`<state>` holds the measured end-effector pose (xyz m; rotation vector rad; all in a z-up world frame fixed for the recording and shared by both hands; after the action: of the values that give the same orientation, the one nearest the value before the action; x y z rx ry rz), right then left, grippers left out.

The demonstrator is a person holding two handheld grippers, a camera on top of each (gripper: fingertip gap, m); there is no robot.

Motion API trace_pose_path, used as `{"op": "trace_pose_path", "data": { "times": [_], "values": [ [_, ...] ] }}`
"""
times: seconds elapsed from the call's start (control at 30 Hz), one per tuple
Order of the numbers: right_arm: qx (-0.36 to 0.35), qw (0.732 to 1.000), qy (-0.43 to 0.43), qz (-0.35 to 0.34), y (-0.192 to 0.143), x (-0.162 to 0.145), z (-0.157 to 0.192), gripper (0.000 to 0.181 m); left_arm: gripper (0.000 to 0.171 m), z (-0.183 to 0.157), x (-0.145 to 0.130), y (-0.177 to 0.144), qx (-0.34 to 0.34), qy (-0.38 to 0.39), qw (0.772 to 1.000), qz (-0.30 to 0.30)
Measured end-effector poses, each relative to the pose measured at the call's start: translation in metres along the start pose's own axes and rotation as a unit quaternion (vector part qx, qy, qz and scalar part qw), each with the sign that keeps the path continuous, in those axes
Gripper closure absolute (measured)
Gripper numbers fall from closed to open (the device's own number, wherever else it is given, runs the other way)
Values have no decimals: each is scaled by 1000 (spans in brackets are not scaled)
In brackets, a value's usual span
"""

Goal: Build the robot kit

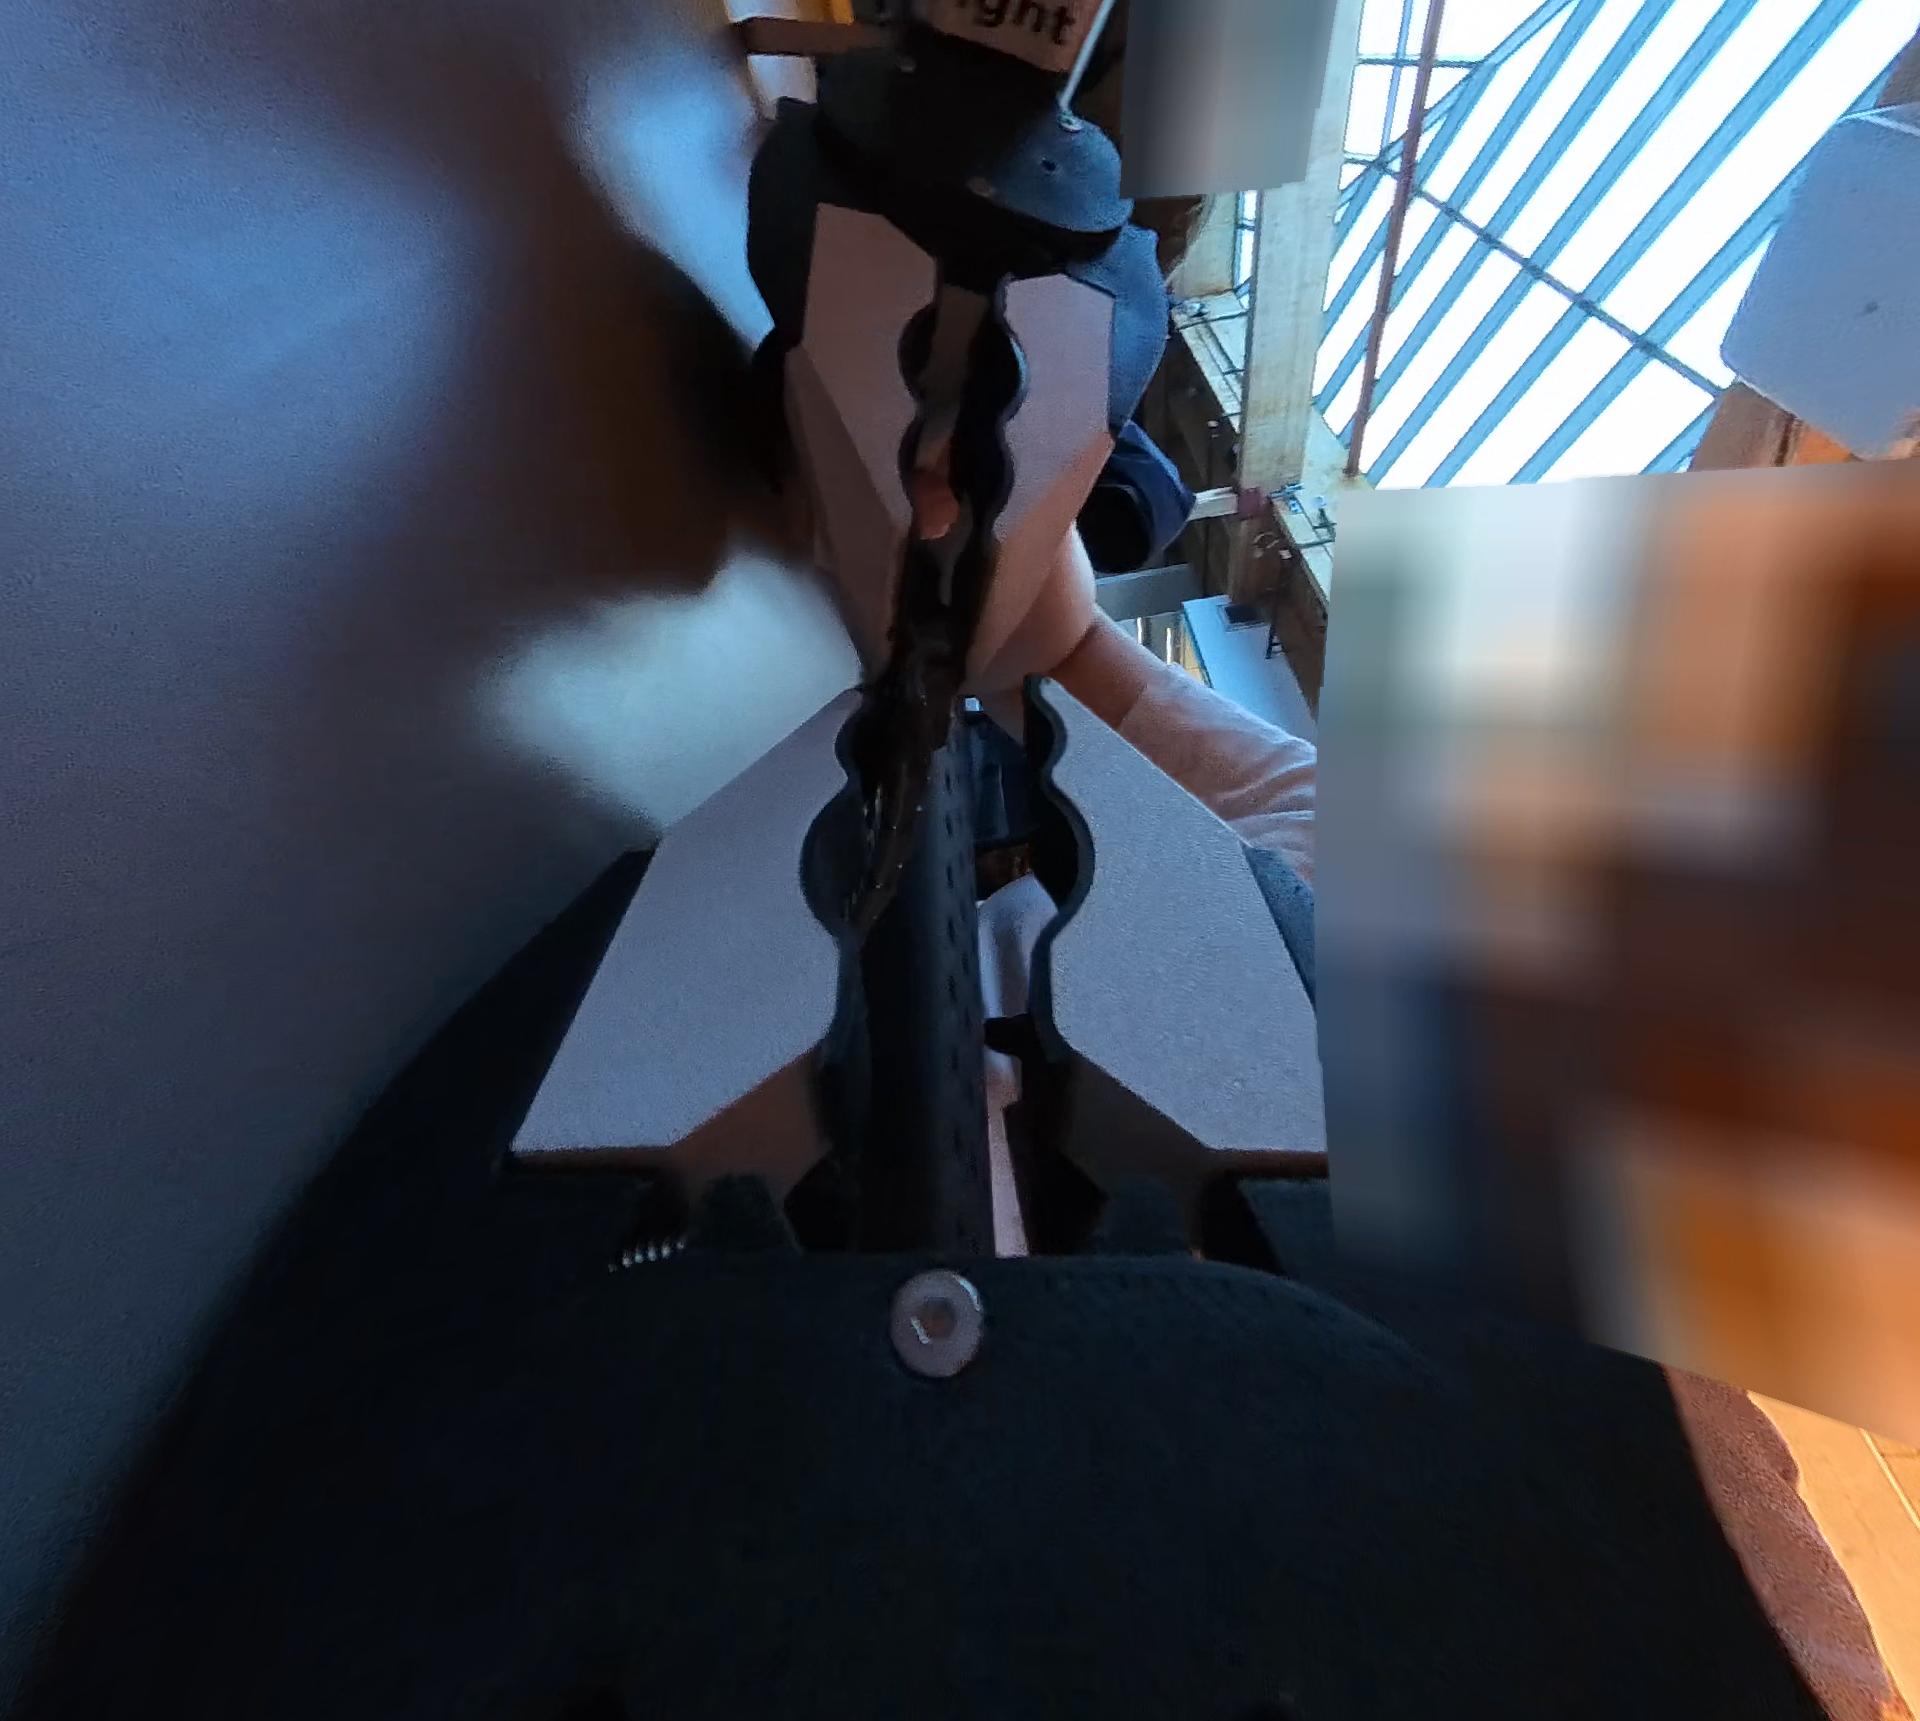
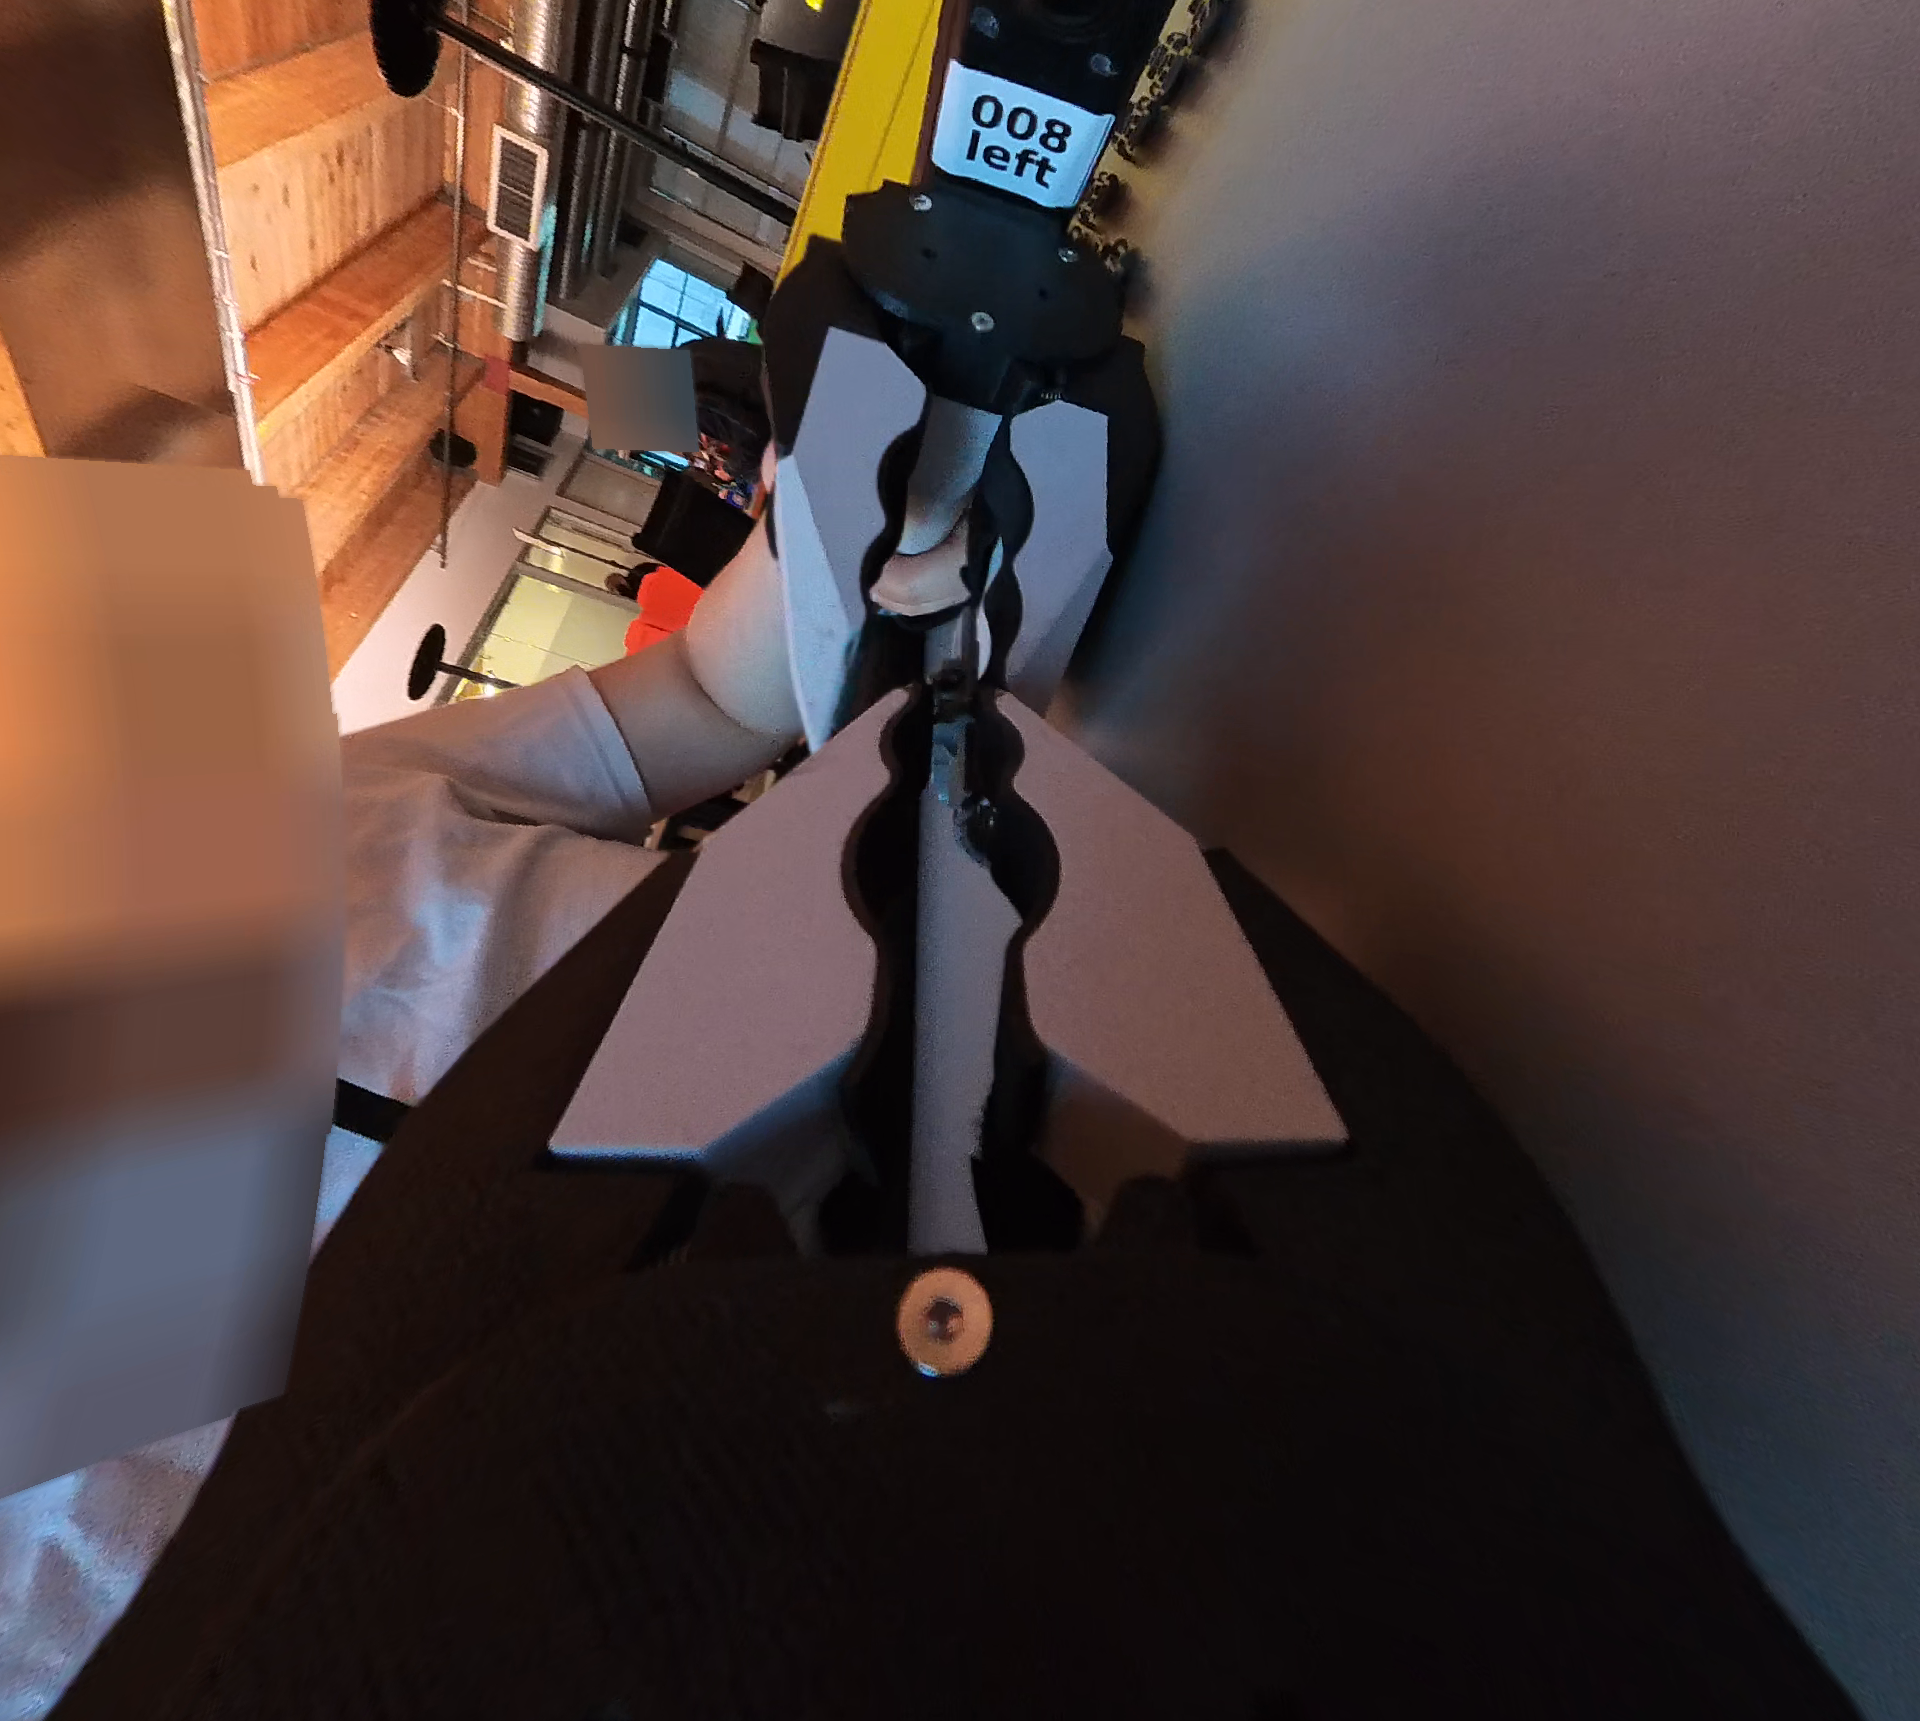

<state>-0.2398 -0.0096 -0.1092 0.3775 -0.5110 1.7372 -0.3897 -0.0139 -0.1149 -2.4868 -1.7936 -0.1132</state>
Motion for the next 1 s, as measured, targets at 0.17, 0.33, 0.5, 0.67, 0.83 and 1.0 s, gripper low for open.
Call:
{"op": "trace_pose_path", "data": {
  "times": [0.17,0.33,0.5,0.67,0.83,1.0],
  "values": [
    [-7,1000,5,3,0,0,-1,176,158,3,0,0,24,-6,1000,3],
    [-4,1000,1,2,0,0,-1,176,159,2,0,0,18,-7,1000,3],
    [5,1000,4,1,0,1,-1,175,162,2,0,-1,10,-9,1000,8],
    [2,1000,-19,2,0,1,2,176,164,-1,-1,-1,13,14,1000,13],
    [15,1000,-9,-12,0,1,3,175,164,-7,-2,-2,30,65,997,12],
    [25,1000,-3,-2,0,0,3,175,164,-8,-3,1,44,92,995,22]
  ]
}}
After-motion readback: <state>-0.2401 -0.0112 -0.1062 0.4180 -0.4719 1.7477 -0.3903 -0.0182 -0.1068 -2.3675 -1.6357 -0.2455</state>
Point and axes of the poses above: each gripper's, where its closed fingertips meet, y out along the fingers, x out of its top, z = x × y across the jaws, the point moved 9 cm from there along -y, back along the fingers, and after that the axes turned 5 degrees about -y, right-handed, at the moved point
